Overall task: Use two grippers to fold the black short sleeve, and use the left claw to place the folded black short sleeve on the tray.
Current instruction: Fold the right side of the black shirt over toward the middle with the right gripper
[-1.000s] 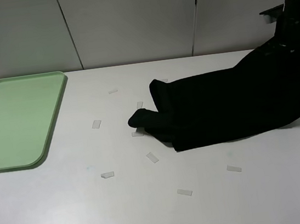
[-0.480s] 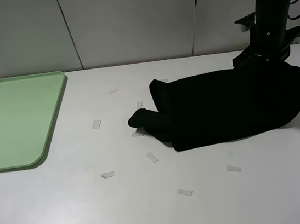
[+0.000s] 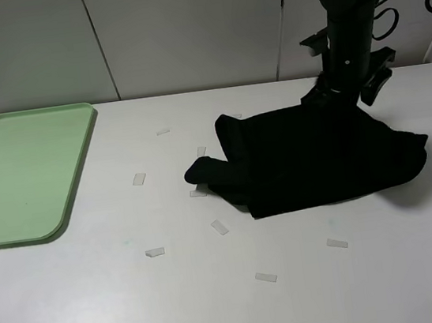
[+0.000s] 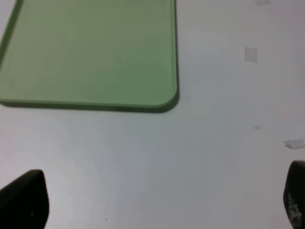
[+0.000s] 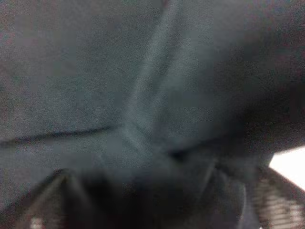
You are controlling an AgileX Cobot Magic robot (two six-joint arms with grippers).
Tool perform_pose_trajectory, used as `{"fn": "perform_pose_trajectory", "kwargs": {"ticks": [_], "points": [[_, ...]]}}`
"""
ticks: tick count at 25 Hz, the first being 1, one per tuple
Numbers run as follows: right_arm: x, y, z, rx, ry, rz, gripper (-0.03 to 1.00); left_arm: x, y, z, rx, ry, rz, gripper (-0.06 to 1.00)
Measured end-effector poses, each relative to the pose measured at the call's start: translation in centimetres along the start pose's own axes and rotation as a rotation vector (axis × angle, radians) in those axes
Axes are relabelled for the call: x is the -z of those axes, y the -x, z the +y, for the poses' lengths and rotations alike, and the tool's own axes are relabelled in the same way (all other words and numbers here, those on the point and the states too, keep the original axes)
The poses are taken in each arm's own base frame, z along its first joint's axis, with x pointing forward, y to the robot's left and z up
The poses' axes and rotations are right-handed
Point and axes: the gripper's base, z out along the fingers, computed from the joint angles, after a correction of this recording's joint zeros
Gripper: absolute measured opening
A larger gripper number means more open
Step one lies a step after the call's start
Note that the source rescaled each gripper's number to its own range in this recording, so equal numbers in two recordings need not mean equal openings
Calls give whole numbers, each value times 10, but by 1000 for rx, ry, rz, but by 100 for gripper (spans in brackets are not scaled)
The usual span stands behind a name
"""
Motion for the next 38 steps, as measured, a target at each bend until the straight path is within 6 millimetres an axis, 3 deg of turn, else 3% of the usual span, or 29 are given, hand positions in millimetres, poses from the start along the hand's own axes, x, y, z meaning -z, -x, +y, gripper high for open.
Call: {"fn": "perform_pose_trajectory", "kwargs": {"ticks": [4, 10, 12, 15, 19, 23, 32, 38], "points": [[16, 5, 0, -14, 11, -26, 99, 0, 0, 0, 0, 0, 0, 98], [66, -1, -15, -50, -12, -116, 100, 0, 0, 0, 0, 0, 0, 98], [78, -9, -29, -86, -20, -123, 100, 0, 0, 0, 0, 1, 0, 98], [80, -20, -55, -155, -23, -97, 100, 0, 0, 0, 0, 1, 0, 98], [62, -37, -85, -239, -7, -31, 100, 0, 0, 0, 0, 1, 0, 98], [30, -58, -98, -299, 40, 29, 100, 0, 0, 0, 0, 1, 0, 98], [-22, -81, -73, -310, 158, 26, 100, 0, 0, 0, 0, 1, 0, 98], [-44, -95, -55, -297, 229, 9, 100, 0, 0, 0, 0, 1, 0, 98]]}}
